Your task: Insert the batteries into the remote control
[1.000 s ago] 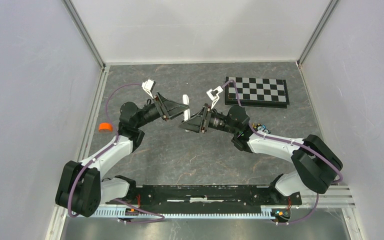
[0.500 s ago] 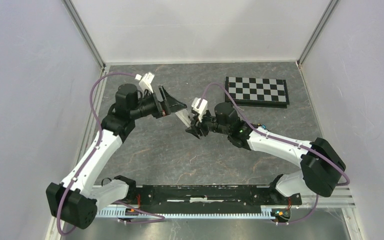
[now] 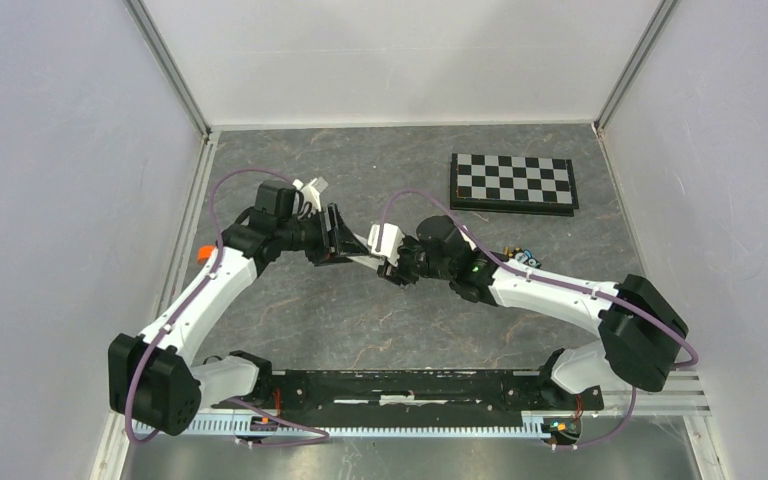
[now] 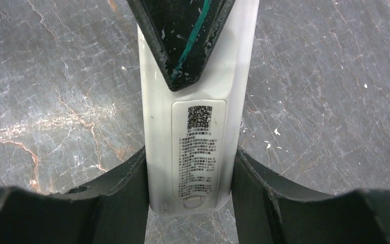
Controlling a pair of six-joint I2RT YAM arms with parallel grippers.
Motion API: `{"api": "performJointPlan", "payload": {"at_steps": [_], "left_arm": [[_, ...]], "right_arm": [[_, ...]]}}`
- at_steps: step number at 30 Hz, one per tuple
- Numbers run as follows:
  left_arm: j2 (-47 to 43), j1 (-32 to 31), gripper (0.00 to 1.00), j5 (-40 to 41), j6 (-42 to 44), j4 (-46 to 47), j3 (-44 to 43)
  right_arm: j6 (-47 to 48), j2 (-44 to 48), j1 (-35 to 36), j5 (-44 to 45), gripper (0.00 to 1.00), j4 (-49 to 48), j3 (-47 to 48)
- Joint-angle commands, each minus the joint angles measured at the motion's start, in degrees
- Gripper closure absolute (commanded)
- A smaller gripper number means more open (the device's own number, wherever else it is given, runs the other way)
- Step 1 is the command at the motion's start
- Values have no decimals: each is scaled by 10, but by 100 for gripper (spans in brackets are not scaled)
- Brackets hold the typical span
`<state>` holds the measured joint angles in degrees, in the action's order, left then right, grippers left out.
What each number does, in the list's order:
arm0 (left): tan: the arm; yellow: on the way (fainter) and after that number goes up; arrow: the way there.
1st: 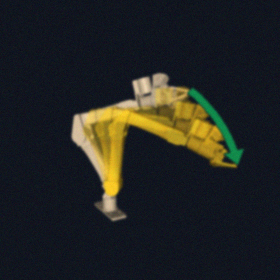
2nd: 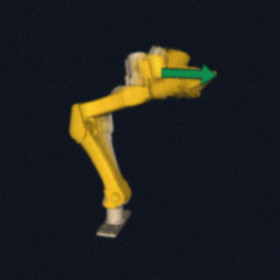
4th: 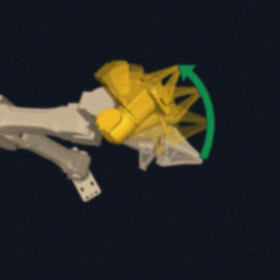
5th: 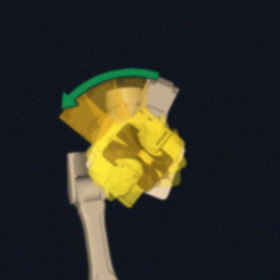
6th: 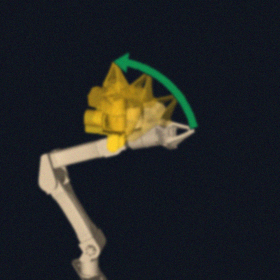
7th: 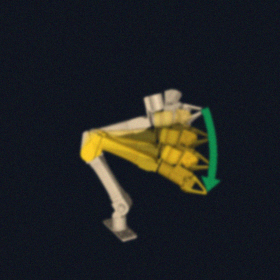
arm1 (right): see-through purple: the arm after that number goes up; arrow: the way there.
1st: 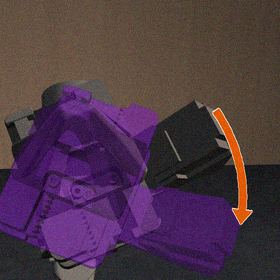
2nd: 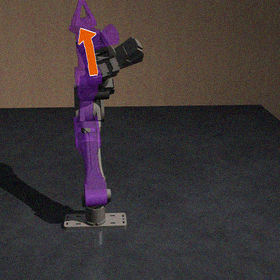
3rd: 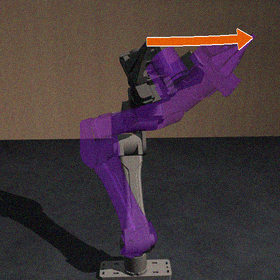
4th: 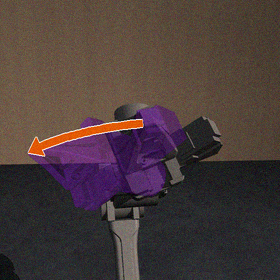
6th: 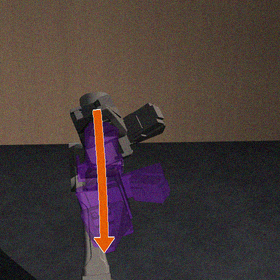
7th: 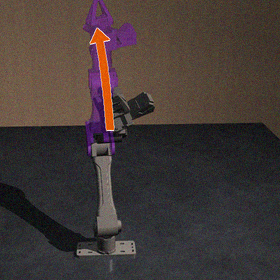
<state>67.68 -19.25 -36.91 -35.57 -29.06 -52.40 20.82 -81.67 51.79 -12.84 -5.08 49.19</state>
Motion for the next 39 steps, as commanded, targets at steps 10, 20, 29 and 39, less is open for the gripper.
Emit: {"api": "performJointPlan", "payload": {"at_steps": [10, 20, 29, 39], "left_arm": [[1, 2, 98, -41, -55, 108, 61], [-26, -18, 98, 85, -87, 344, 233], [21, -43, 98, 122, -147, 435, 303], [-4, -43, 98, 137, -149, 404, 331]], "right_arm": [[3, -3, 5, 5, 44, -26, 22], [-512, 59, -78, 12, 25, -84, -89], [-711, -22, -81, -25, 57, -183, -139], [-735, -86, -82, -25, 62, -247, -143]]}}
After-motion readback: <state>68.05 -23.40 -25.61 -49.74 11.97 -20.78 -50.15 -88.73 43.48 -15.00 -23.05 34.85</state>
